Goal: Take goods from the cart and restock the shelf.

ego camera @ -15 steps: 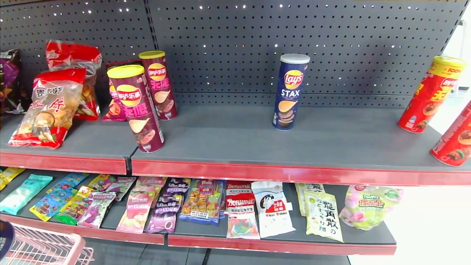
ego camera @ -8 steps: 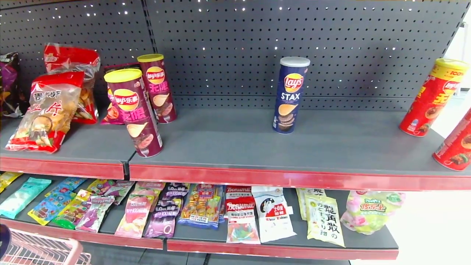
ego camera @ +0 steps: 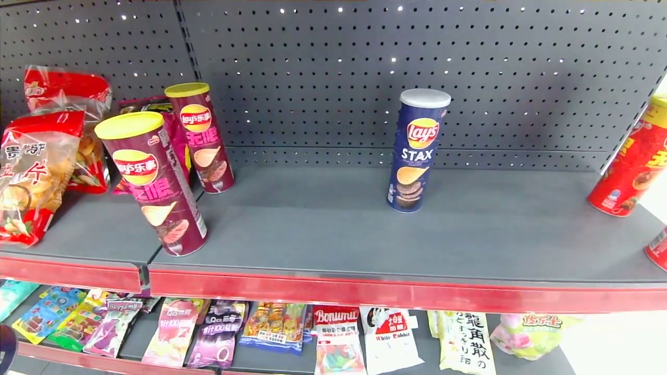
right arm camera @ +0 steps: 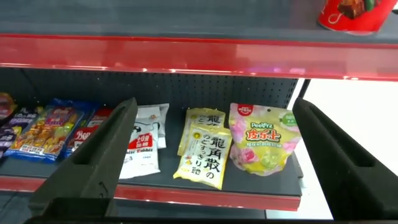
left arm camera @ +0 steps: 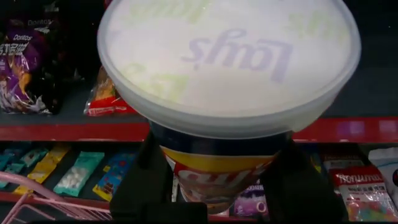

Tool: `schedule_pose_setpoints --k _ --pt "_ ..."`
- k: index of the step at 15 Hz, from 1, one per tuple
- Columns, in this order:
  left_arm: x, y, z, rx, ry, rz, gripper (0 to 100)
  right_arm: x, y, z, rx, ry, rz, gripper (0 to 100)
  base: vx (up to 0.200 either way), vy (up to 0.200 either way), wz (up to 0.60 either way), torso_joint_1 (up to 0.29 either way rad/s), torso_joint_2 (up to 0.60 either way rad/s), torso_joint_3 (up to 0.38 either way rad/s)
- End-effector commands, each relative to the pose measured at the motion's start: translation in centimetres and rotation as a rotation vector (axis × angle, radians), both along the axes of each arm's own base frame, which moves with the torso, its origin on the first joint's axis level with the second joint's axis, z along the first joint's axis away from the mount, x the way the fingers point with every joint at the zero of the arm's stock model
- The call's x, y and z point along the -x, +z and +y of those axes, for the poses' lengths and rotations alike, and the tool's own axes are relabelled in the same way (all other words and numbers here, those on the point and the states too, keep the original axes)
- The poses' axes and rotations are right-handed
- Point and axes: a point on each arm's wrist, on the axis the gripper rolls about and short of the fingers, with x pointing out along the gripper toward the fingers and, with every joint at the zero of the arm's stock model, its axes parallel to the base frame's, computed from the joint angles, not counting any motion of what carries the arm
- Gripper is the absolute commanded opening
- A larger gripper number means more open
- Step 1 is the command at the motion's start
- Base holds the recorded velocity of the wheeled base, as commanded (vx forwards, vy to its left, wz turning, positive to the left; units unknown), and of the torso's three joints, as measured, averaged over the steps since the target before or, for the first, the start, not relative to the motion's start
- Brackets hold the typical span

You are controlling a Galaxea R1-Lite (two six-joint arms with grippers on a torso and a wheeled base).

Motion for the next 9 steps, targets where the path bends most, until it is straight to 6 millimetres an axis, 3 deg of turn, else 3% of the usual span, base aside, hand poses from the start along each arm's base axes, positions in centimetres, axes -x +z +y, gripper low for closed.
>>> schedule_pose_setpoints --k 1,4,9 --pt "1.5 -0.7 0.0 -0.013 -0.047 -0.009 0 0.0 0.0 0.0 0.0 0.002 0.0 100 0.0 0.0 0.0 0.0 0.0 0.0" --pt "2.7 -1.5 -0.1 -0.013 -0.098 0.005 0 0.0 0.0 0.0 0.0 0.002 0.0 100 0.0 0.0 0.0 0.0 0.0 0.0" --pt "2.6 -1.7 -0.1 0.014 -0.101 0.008 0 0.0 0.0 0.0 0.036 0.022 -0.005 100 0.0 0.0 0.0 0.0 0.0 0.0"
